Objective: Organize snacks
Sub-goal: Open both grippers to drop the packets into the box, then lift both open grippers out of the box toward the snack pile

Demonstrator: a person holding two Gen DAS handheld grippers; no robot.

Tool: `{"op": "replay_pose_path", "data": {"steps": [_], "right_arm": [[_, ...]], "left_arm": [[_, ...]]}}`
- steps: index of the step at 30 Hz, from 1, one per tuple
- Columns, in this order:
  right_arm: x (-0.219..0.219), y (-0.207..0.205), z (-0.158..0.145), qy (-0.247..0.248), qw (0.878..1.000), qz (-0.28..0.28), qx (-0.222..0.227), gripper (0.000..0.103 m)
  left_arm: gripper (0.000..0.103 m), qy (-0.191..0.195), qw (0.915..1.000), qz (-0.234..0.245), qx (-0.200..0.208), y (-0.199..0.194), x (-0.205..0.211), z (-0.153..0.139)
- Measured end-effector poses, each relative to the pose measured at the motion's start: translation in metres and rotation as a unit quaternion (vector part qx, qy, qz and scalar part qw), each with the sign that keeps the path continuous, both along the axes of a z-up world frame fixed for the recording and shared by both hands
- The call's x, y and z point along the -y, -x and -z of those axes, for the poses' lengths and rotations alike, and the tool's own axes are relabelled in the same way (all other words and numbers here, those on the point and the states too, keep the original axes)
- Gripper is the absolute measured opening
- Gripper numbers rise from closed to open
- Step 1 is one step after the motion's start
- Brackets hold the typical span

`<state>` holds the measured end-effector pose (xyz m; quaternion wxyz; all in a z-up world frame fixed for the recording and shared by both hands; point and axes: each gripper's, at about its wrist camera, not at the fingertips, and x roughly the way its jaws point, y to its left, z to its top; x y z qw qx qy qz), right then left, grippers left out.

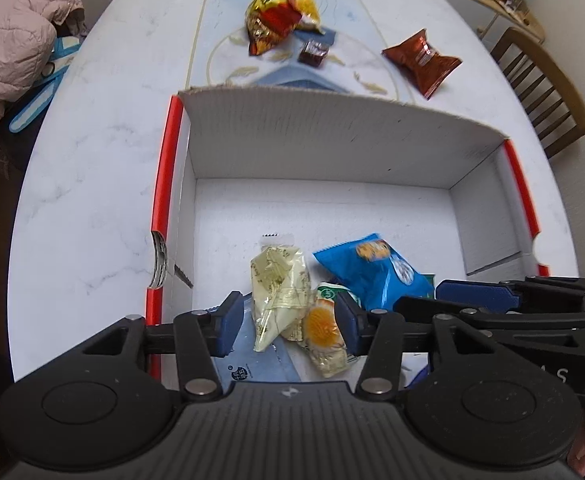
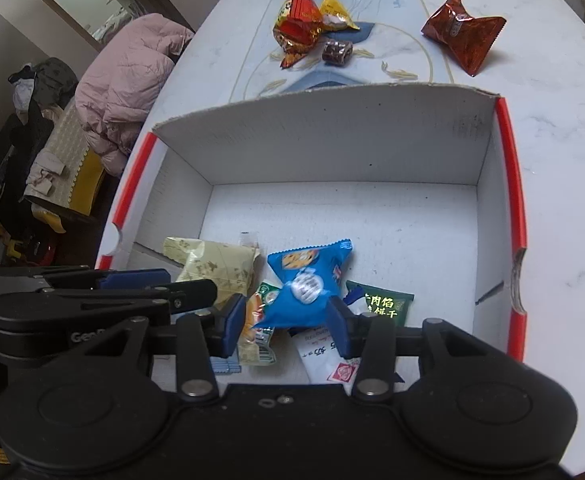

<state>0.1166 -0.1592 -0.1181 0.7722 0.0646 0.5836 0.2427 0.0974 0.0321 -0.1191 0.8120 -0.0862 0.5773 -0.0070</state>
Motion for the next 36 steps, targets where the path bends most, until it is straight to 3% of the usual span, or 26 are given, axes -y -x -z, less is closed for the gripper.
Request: {"op": "replay_pose_path", "data": {"steps": [8, 11, 17, 22, 28, 36], "right_arm": [[0.002, 0.008, -0.023, -0.009, 1.0, 0.002, 0.024, 0.055], [0.005, 0.009, -0.034, -0.012, 0.999, 0.01, 0.036, 0.072], [0.009, 0.003, -0.063, -0.021, 0.998, 0.01, 0.063, 0.081], [0.011, -0.008, -0.09, -0.024, 0.995, 0.014, 0.091, 0.092], [0.005, -0.029, -0.118, -0.021, 0.992, 0.011, 0.125, 0.098], [-0.004, -0.082, -0.136, 0.004, 0.988, -0.01, 0.156, 0.1]], "left_arm": [[0.053, 0.01, 0.9995, 0.003, 0.028, 0.01, -0.003, -0.026], [0.055, 0.01, 0.9989, 0.004, 0.045, 0.013, -0.005, -0.038], [0.056, 0.01, 0.9968, 0.003, 0.079, 0.011, -0.012, -0.067], [0.067, 0.003, 0.993, 0.005, 0.118, 0.006, -0.02, -0.098], [0.073, 0.009, 0.9906, -0.005, 0.136, -0.016, -0.034, -0.125], [0.073, -0.005, 0.9905, -0.008, 0.137, -0.077, -0.048, -0.155]]}}
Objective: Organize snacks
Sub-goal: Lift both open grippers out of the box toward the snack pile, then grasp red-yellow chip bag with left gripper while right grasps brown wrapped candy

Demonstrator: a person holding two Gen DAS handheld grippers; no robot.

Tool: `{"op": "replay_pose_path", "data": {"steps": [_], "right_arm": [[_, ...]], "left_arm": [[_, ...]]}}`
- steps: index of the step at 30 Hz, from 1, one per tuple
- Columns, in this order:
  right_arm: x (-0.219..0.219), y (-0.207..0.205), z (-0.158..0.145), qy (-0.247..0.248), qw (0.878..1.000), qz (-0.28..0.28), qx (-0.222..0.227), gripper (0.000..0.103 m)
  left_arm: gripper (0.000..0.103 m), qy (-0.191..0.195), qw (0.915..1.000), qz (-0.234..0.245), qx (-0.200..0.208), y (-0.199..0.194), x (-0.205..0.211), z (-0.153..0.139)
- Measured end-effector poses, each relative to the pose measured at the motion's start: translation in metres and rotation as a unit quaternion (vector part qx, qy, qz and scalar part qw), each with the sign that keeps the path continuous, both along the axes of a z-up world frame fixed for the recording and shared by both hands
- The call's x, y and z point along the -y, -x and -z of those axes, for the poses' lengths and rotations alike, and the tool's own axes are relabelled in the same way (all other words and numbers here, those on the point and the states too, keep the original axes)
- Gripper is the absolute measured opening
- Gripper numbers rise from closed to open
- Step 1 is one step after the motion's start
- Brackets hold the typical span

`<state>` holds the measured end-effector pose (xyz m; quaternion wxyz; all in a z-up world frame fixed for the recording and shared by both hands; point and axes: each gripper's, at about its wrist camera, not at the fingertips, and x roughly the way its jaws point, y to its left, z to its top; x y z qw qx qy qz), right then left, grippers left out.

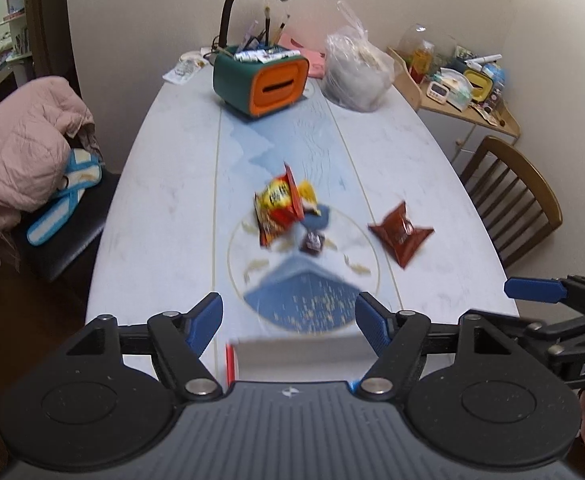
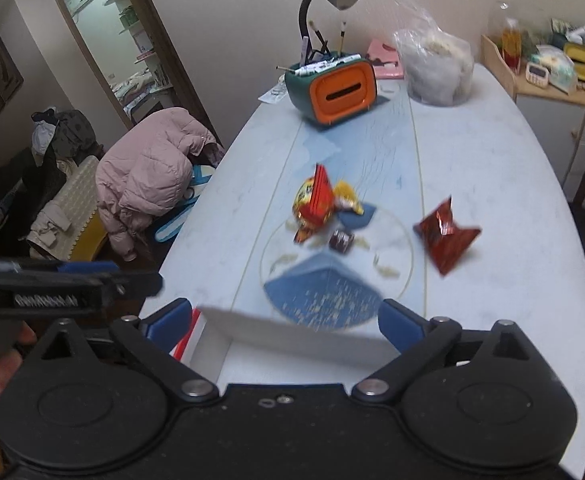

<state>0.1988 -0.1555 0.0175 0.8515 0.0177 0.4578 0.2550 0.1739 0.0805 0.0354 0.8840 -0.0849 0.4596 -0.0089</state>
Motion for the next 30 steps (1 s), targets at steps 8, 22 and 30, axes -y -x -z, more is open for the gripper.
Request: {"op": "replay_pose_path", "data": {"steps": [8, 22, 30], "right_arm": [[-0.014, -0.064, 0.001, 0.011, 1.0, -0.029, 0.001, 0.1], [-0.046, -0.16, 0.091, 0.073, 0.992, -0.088, -0.048, 0.093], [-0.06, -0.184, 0.142, 0.096, 0.983, -0.131, -0.08, 0.086]], "left_arm": [[0.073, -0.036, 0.9992, -0.008, -0.014, -0.073, 0.0, -0.012], [0.073, -0.045, 0.9929, -0.035, -0.104, -0.195, -0.001, 0.071], [0.073, -0.008, 0.9882, -0.042, -0.147, -0.236, -0.002, 0.116]]}}
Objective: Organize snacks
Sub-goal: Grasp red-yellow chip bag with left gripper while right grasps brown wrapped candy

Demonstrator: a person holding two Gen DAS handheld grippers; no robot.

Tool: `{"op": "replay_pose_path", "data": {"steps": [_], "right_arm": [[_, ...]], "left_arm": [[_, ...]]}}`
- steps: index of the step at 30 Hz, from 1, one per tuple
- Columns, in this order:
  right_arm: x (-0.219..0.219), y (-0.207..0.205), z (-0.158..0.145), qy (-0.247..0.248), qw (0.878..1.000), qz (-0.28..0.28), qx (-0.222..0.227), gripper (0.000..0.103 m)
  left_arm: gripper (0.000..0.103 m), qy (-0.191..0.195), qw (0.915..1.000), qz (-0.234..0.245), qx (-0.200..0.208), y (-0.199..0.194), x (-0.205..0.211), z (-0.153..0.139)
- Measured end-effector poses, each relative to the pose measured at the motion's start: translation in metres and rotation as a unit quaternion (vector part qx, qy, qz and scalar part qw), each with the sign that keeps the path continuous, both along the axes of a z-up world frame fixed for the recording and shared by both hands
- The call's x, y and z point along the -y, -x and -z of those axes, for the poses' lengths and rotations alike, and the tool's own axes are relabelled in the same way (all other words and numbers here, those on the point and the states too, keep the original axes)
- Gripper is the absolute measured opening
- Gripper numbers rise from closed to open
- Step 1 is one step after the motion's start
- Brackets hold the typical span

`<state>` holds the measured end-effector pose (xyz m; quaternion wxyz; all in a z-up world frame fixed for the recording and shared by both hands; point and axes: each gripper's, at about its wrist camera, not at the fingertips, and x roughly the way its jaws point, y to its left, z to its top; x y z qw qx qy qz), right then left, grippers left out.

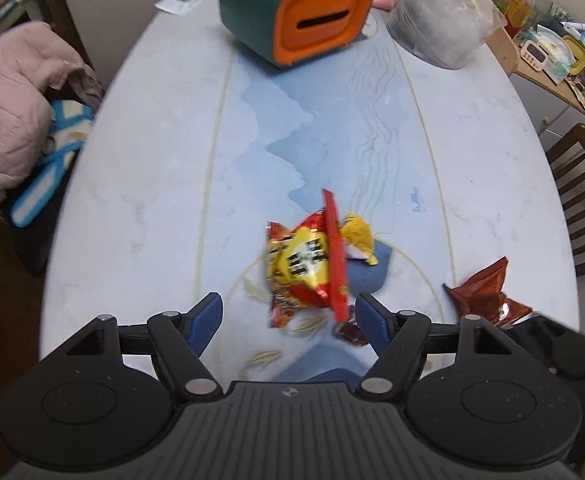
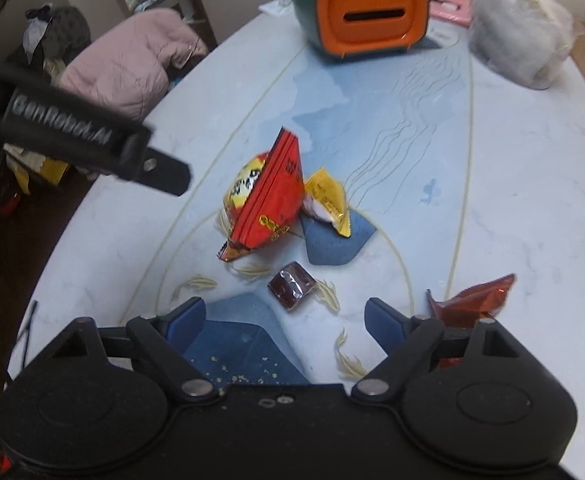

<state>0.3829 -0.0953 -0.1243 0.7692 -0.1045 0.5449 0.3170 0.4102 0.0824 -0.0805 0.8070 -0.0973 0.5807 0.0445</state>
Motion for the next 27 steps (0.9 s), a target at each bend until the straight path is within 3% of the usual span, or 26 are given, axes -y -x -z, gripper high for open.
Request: {"op": "replay_pose_path", "data": {"steps": [13, 27], "right_arm": [[-0.026, -0.023, 0.051, 0.028, 0.998, -0.059, -0.005, 0.076], [-0.042, -0.024, 0.074, 0.043, 0.996, -0.083, 0.017, 0.047]], "left_arm": [[0.073, 0.0, 0.9989, 0.001, -0.048, -0.048, 0.02, 0.059], [0.073, 0.021, 0.9961, -0.021, -0.083, -0.06, 0.009, 0.098]]}}
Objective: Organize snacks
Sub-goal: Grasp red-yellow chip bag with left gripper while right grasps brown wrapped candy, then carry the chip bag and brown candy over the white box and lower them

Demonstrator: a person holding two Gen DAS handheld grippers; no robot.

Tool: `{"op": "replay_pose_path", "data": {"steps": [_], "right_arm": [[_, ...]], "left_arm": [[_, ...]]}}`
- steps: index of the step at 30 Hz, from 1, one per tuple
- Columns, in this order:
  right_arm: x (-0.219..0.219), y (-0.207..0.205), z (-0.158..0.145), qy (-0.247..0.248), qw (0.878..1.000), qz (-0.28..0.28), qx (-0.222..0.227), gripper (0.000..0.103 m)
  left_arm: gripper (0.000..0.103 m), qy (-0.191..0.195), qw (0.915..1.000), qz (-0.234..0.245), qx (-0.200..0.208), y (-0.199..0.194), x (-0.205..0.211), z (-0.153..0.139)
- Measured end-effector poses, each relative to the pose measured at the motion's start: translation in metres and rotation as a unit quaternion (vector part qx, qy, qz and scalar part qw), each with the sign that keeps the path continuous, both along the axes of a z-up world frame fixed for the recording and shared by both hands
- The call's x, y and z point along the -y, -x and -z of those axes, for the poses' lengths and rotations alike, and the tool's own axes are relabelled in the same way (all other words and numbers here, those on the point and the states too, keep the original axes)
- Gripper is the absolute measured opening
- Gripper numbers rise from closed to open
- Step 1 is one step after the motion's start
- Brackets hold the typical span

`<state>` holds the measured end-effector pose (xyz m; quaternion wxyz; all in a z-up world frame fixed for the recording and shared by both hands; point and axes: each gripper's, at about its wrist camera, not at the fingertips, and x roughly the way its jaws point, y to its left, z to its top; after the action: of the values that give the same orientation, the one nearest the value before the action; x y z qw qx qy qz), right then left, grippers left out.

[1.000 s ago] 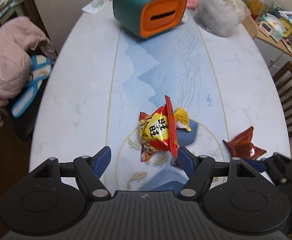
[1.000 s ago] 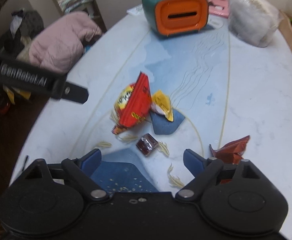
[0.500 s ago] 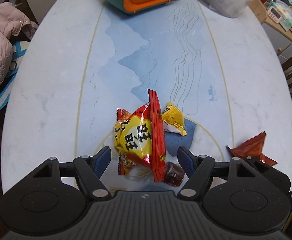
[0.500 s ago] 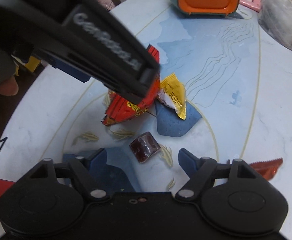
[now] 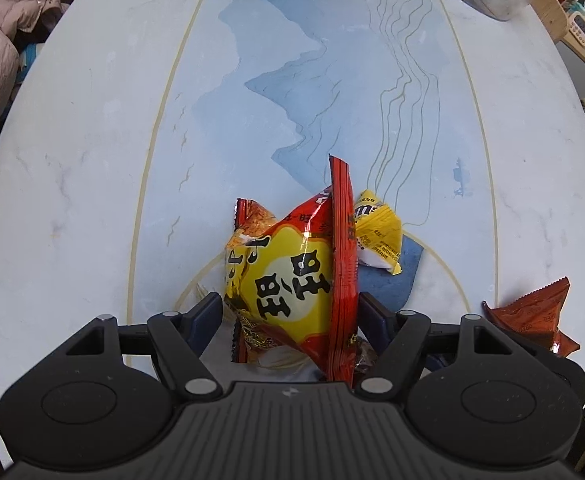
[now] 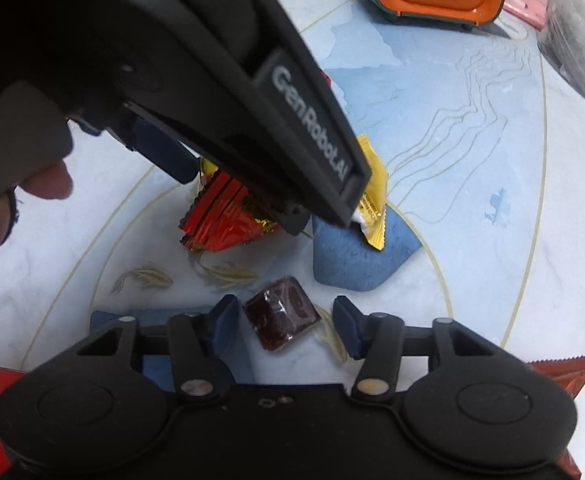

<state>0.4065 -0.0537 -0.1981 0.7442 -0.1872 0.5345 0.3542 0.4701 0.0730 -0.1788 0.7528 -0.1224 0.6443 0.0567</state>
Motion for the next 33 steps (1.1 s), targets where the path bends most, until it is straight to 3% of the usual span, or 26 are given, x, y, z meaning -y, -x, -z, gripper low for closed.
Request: {"op": "replay_pose_path", "data": {"steps": [5, 9, 11, 19, 33], "right_arm": [[0.002, 0.002, 0.0, -0.004, 1.0, 0.002, 0.004, 0.035], [0.003, 0.005, 0.001, -0.003, 1.0, 0.006, 0.008, 0.034], [0.005, 0.004, 0.0, -0.003, 1.0, 0.013, 0.007, 0.034], [0.019, 0.003, -0.006, -0.014, 0.998, 0.055, -0.009, 0.034], [0.045, 0.03, -0.069, -0.068, 0.994, 0.084, -0.008, 0.034]], "left_arm": [[0.071, 0.002, 1.0, -0.003, 0.003, 0.001, 0.0, 0.001], [0.066, 0.006, 0.9999, -0.013, 0.005, 0.004, -0.003, 0.0], [0.059, 0.004, 0.9998, -0.018, 0.007, 0.006, -0.004, -0.001], [0.055, 0.003, 0.999, -0.044, 0.012, 0.018, -0.017, -0.006], [0.055, 0.009, 0.9961, -0.047, 0.074, 0.067, -0.032, -0.08]]}}
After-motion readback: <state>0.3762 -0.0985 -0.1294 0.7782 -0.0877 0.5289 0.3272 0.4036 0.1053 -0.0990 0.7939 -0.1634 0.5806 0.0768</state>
